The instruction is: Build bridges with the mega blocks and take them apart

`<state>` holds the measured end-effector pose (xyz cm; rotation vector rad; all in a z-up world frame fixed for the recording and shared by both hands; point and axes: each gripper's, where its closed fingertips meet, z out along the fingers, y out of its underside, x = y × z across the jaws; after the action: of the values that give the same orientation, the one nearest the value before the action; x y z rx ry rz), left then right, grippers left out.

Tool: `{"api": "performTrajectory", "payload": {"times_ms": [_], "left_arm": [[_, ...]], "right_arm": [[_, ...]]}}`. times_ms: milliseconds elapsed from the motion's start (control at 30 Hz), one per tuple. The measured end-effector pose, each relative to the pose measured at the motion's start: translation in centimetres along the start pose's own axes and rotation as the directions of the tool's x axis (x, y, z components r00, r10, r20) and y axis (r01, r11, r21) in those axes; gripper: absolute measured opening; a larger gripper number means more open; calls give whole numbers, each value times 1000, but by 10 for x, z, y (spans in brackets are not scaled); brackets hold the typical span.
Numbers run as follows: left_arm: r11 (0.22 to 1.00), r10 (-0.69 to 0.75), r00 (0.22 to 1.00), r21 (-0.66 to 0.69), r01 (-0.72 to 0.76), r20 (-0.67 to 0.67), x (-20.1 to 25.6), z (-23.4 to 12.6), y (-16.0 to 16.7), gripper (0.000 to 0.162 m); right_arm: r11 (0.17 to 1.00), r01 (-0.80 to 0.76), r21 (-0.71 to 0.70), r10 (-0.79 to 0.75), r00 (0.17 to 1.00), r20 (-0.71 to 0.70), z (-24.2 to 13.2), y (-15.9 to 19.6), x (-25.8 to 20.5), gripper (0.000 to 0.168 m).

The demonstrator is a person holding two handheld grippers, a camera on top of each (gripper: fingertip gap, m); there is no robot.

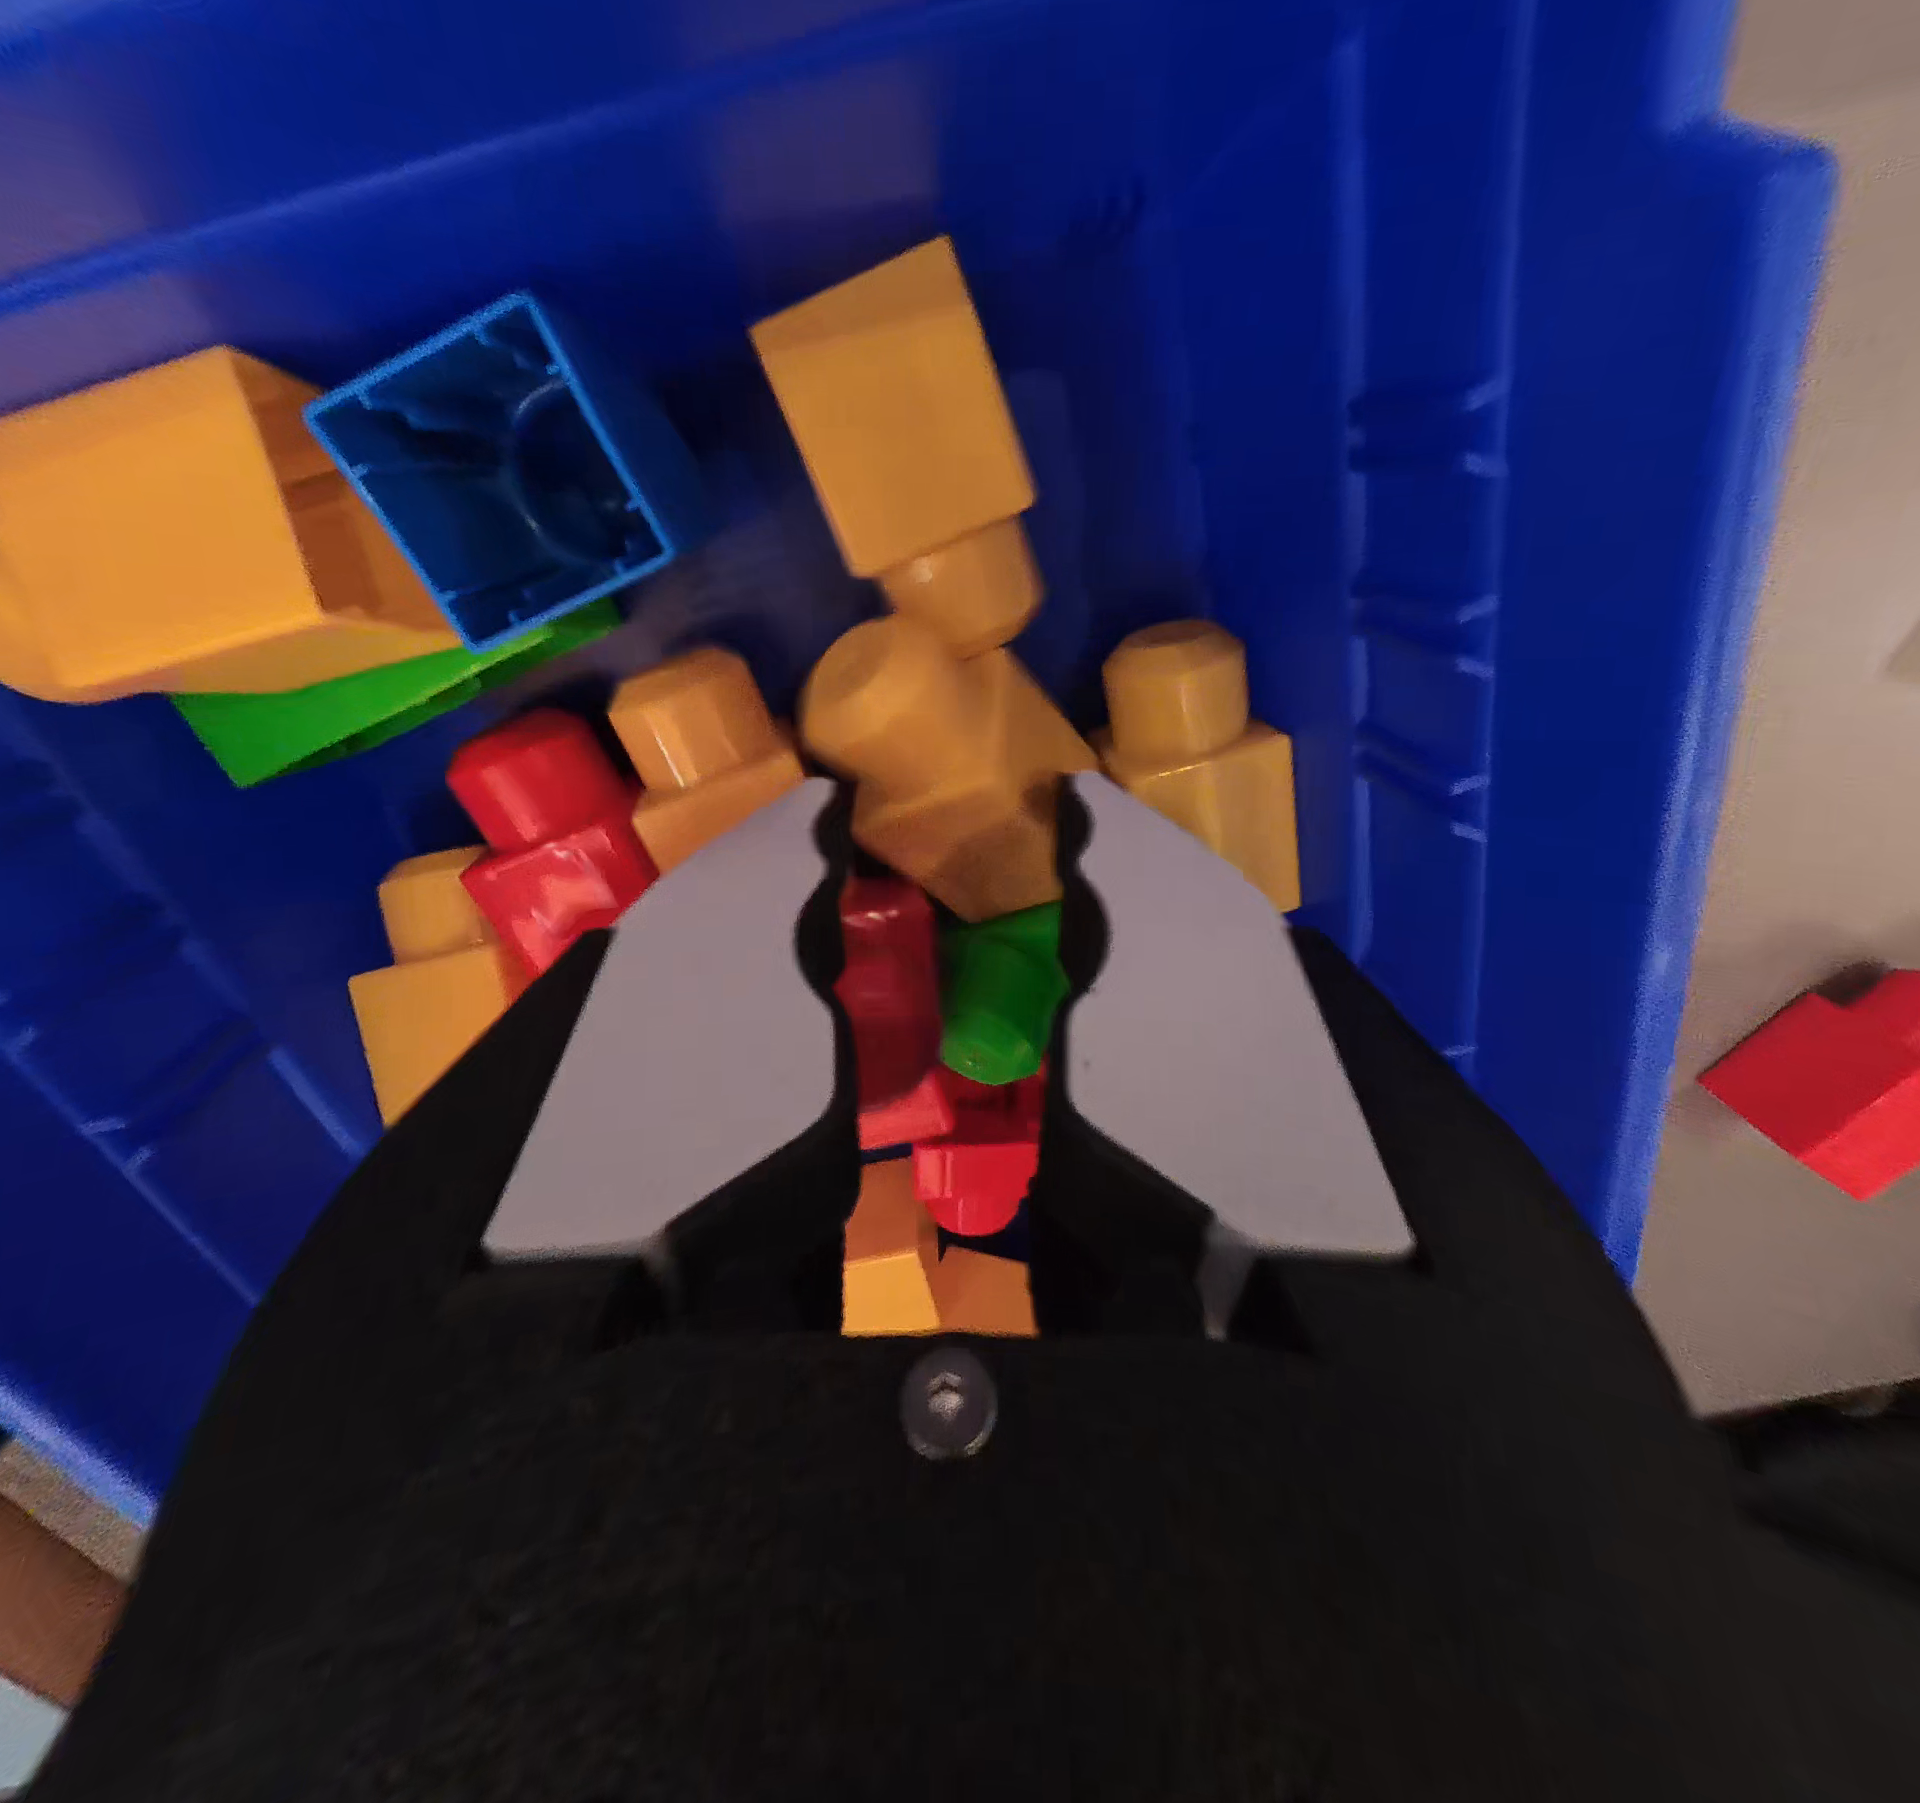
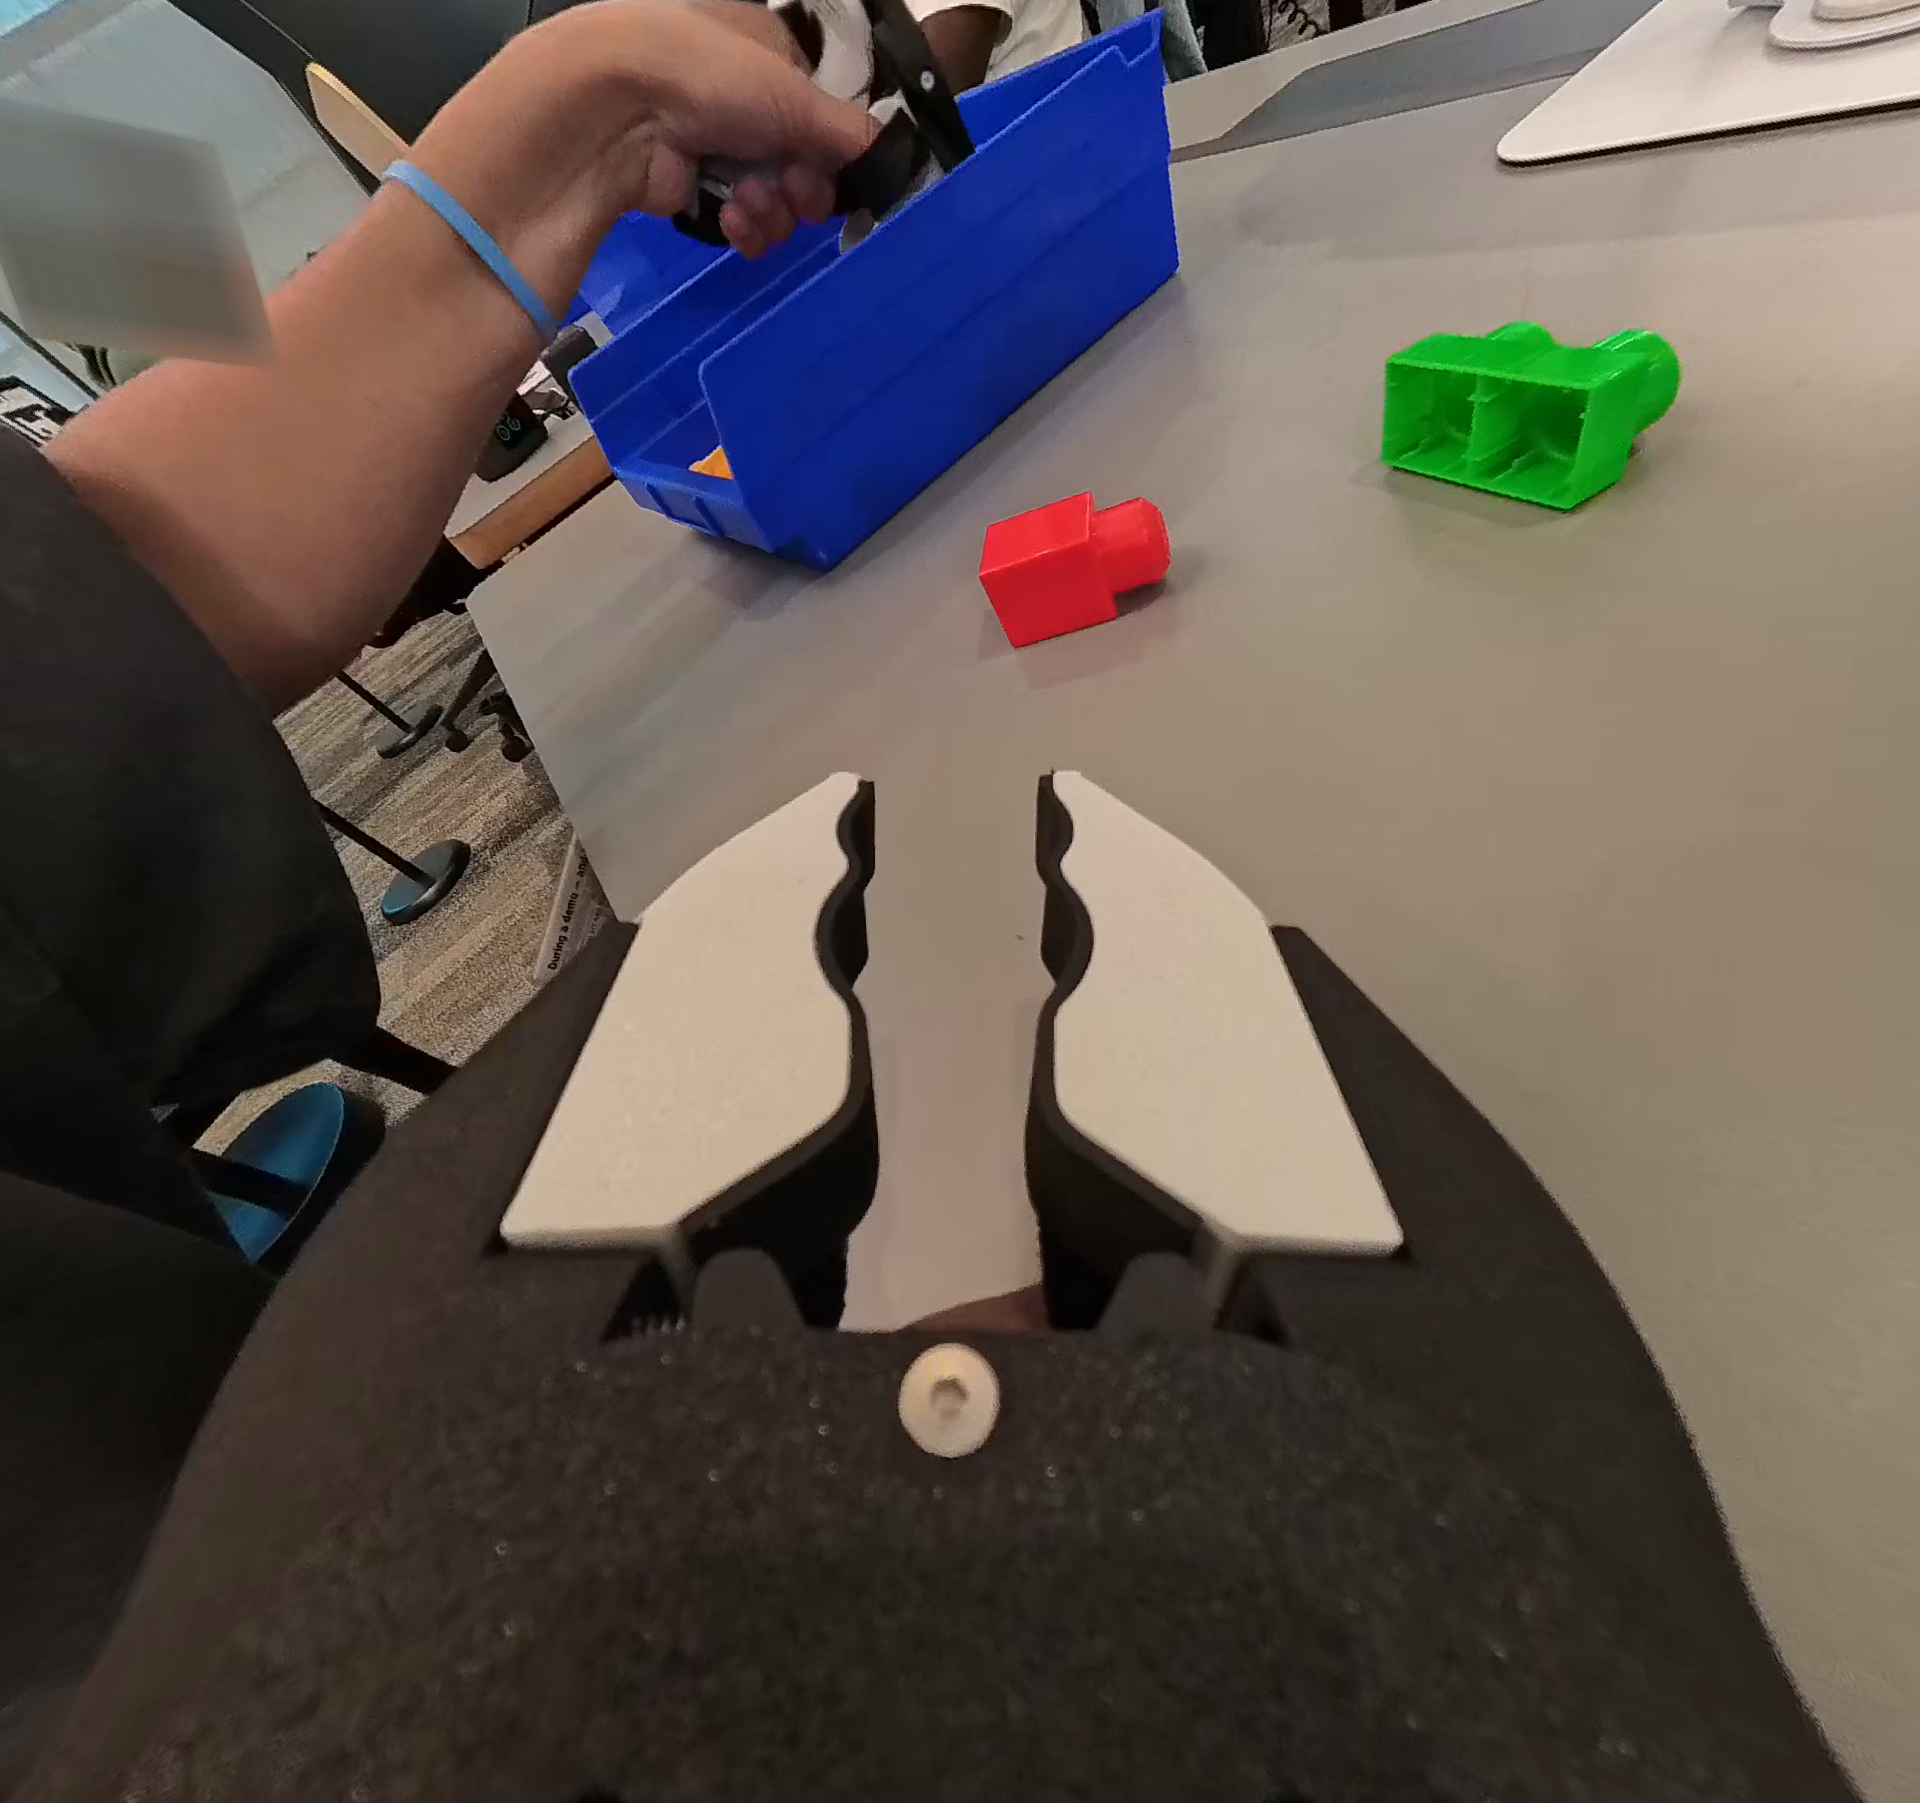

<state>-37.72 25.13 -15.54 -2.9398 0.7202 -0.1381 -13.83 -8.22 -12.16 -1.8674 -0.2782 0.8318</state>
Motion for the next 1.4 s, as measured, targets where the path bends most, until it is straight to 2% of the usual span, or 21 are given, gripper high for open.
{"api": "performTrajectory", "payload": {"times_ms": [233,367,500,567,633,767,867,967,1100,1233,1400], "left_arm": [[998,32,999,61,-31,-23,2,-7,0,33],[980,51,997,194,-38,-60,0,-46,-5,33],[913,237,971,338,-228,14,21,-110,1,33],[868,360,933,362,-338,8,56,-133,17,33],[802,520,854,335,-494,16,101,-140,40,33],[619,774,630,141,-773,60,168,-111,76,33],[528,849,527,-33,-849,29,187,-69,85,33],[472,877,480,-136,-871,-31,195,-34,86,33],[395,903,415,-160,-904,-113,207,-14,88,33],[387,903,414,-200,-900,-116,205,-1,81,33],[392,886,424,-184,-901,-187,211,14,79,33]], "right_arm": [[1000,0,-7,0,1000,-1,0,1,0,29],[1000,-4,-8,4,1000,1,1,1,0,29],[1000,-9,-11,9,1000,3,1,1,0,29],[1000,-13,-9,13,1000,3,1,1,1,29],[1000,-16,-10,16,1000,5,1,1,1,29],[1000,-10,-13,10,1000,5,1,1,0,29],[1000,3,-13,-3,1000,1,1,1,-1,29],[1000,11,-17,-11,1000,-1,1,2,-1,29],[1000,10,-16,-10,1000,-2,1,2,-1,29],[1000,18,-22,-18,1000,-5,2,3,-2,29],[999,27,-27,-27,1000,-8,2,4,-2,29]]}}
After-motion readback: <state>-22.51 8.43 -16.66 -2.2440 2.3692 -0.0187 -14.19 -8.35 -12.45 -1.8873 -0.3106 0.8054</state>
